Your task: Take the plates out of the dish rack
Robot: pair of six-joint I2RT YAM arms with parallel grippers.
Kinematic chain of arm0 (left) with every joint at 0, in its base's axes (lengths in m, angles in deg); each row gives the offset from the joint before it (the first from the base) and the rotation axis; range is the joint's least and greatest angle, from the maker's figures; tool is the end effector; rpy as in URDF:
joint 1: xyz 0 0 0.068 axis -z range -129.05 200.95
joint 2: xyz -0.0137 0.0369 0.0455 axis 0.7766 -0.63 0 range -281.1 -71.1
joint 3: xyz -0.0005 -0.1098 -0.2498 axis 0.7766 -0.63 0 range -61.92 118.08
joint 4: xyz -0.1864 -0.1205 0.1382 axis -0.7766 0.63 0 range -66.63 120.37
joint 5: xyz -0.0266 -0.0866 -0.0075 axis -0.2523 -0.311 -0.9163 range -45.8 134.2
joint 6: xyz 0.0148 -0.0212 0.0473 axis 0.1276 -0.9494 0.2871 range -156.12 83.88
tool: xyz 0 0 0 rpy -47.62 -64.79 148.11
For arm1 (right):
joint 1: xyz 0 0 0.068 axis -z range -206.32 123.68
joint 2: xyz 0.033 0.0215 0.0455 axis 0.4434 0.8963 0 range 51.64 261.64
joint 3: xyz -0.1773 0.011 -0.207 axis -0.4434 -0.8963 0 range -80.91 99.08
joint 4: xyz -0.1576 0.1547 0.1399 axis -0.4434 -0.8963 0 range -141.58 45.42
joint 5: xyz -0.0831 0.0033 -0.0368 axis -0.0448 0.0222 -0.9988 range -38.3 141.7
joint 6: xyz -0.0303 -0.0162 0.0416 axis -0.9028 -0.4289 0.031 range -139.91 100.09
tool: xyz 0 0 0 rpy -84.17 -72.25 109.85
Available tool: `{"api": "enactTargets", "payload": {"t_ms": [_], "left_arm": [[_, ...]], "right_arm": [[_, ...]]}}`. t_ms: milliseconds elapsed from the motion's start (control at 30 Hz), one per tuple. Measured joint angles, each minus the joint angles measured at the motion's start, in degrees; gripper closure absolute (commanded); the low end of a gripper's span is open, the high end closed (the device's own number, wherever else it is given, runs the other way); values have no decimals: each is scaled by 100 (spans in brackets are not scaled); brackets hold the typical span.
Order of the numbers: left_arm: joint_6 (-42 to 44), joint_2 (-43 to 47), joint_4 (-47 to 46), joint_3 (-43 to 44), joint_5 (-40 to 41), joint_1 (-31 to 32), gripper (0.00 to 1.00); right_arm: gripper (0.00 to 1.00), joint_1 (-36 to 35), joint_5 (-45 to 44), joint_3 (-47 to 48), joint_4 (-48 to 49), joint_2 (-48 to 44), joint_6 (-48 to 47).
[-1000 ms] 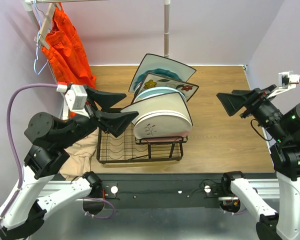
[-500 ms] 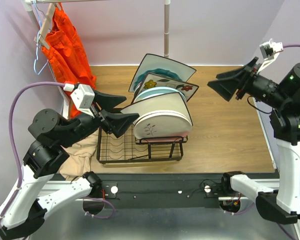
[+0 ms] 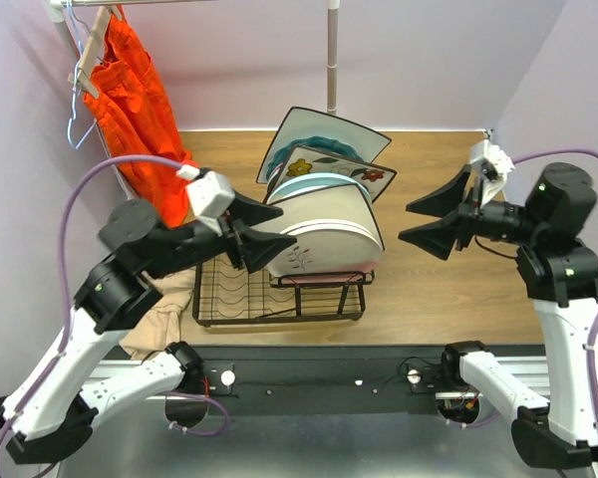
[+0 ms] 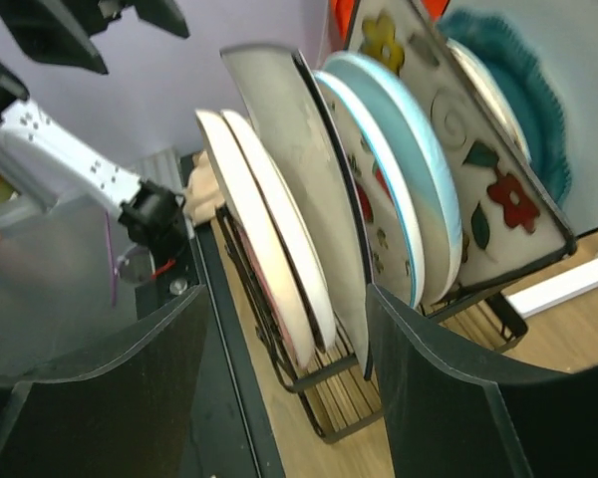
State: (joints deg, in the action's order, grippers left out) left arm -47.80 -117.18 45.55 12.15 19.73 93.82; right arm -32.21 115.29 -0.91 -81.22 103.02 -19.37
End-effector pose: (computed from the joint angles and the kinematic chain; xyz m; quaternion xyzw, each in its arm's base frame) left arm 0.0859 -0.0999 0.4825 0.3276 0.5887 -0.4586 0.5795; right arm 0.1266 0.0451 0.4772 -0.3752 0.6247 0.4284 0.5343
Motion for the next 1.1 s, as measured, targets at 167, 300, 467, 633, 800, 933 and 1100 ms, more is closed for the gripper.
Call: {"api": "enactTargets", "payload": {"t_ms": [167,300,467,633,800,933,1100], "left_arm": [[175,-402,35,-125,-136,0,37],[269,-485,70,-186,-184,0,40],[367,-442,20,-243,-238,0,43],[525,-415,9,-385,-330,0,46],[645,-387,-70,-459,-352,-2,47],[730,-334,-170,-557,-361,-7,53],[796,-256,-192,-656,-422,-7,64]], "right_arm": [[30,0,442,-612,15,24,-577],[30,-2,835,-940,144,-59,-964],[30,-17,1123,-1014,295,4,-1320],[32,-85,1331,-1104,431,175,-1657],[33,-505,1338,-1119,638,487,-1720],[37,-1211,946,-1117,708,680,-1744],[43,-1644,503,-1117,780,675,-1714]]}}
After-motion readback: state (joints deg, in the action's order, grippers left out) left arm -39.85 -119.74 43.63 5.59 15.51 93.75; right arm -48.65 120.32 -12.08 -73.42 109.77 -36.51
